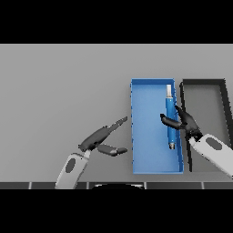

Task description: Pick up the blue pipe and place it into the blue bin.

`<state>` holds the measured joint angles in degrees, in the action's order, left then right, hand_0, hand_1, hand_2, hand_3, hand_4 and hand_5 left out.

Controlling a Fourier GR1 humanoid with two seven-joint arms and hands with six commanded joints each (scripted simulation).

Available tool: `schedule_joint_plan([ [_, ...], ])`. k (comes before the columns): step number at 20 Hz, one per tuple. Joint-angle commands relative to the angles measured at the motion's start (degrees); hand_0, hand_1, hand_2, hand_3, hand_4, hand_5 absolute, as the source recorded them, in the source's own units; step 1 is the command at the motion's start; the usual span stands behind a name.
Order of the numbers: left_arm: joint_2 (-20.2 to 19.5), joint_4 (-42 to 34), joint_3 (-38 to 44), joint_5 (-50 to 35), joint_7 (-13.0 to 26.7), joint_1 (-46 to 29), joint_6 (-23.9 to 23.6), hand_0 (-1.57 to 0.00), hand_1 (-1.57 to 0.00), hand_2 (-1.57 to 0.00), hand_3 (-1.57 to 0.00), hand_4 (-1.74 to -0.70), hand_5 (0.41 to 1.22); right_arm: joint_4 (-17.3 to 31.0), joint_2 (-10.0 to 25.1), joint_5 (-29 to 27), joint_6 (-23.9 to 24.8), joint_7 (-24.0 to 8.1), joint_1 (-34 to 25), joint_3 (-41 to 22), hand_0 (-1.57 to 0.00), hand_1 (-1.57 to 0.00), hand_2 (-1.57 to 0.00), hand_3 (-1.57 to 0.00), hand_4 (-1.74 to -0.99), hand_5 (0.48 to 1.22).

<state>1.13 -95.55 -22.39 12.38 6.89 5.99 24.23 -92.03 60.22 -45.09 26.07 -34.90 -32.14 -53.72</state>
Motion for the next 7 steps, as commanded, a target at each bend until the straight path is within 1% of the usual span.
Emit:
schedule_joint_plan([
  [1,0.03,0.01,-0.06,-0.09,-0.04,0.05,0.13,0.00,0.00,0.00,0.00,-0.89,0.431,-0.21,0.15,-0.36,-0.03,-0.05,-0.48,-0.54,-0.01,-0.01,-0.01,0.00,-1.020,0.666],
  [2,0.51,-0.20,-0.57,0.08,0.28,0.05,0.06,0.00,0.00,0.00,0.00,-0.89,0.431,-0.41,0.11,-0.70,-0.16,-0.05,-0.50,-0.62,-0.01,-0.01,-0.01,0.00,-1.022,0.665],
  [3,0.17,-0.34,-0.55,0.33,-0.35,-0.44,-0.12,0.00,0.00,0.00,0.00,-0.88,0.431,-0.44,0.10,-0.97,-0.42,0.42,-0.20,-0.48,-0.01,-0.01,-0.01,0.00,-1.022,0.661],
  [4,0.10,-0.50,-0.46,0.15,-0.19,-0.43,0.00,0.00,0.00,0.00,0.00,-0.88,0.431,-0.57,0.01,-0.96,-0.24,0.27,-0.15,-0.58,-0.01,-0.01,-0.01,0.00,-1.022,0.658],
  [6,0.81,-1.17,-0.95,0.27,1.16,0.01,-0.19,0.00,0.00,0.00,0.00,-0.88,0.431,-0.35,0.44,-0.74,-0.78,-0.05,-0.94,-0.91,-0.01,-0.01,-0.01,0.00,-1.022,0.649],
  [7,1.01,-1.42,-0.97,0.16,1.36,0.16,-0.26,0.00,0.00,0.00,0.00,-0.88,0.431,0.01,0.19,-1.02,-0.71,1.12,-0.40,-0.56,-0.01,-0.01,-0.01,0.00,-1.022,0.643],
])
